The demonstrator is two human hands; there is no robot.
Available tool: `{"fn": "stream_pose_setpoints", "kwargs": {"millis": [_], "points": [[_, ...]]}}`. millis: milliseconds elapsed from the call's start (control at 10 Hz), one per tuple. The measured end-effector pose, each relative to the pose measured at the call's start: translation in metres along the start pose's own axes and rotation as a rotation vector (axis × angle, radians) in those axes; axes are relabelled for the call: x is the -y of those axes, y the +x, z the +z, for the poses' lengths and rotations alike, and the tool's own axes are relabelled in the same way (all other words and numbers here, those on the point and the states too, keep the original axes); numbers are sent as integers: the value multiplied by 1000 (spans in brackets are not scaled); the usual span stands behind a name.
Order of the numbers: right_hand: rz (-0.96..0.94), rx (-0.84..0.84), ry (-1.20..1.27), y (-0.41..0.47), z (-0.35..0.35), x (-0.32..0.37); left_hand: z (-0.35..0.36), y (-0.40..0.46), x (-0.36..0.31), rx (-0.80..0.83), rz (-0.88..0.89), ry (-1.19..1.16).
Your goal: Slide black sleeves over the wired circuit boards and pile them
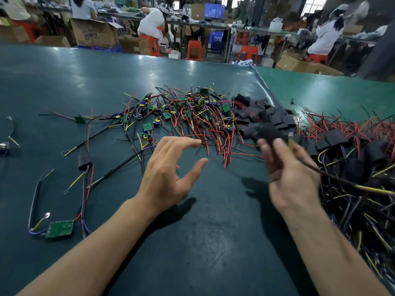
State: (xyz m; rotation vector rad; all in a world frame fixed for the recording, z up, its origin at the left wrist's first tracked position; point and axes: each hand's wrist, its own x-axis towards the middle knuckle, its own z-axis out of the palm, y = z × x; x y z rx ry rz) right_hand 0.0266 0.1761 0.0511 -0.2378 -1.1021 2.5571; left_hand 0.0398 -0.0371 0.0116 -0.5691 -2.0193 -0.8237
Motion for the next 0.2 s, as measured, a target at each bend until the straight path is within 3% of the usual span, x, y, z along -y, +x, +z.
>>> {"fn": "stream_pose_setpoints", "kwargs": {"millis": [100,200], "points": [[-41,-207,189,22,-11,24,3,-2,1,36,-19,-15],[173,-114,135,22,-16,24,4,-1,0,43,-70,-11]]}}
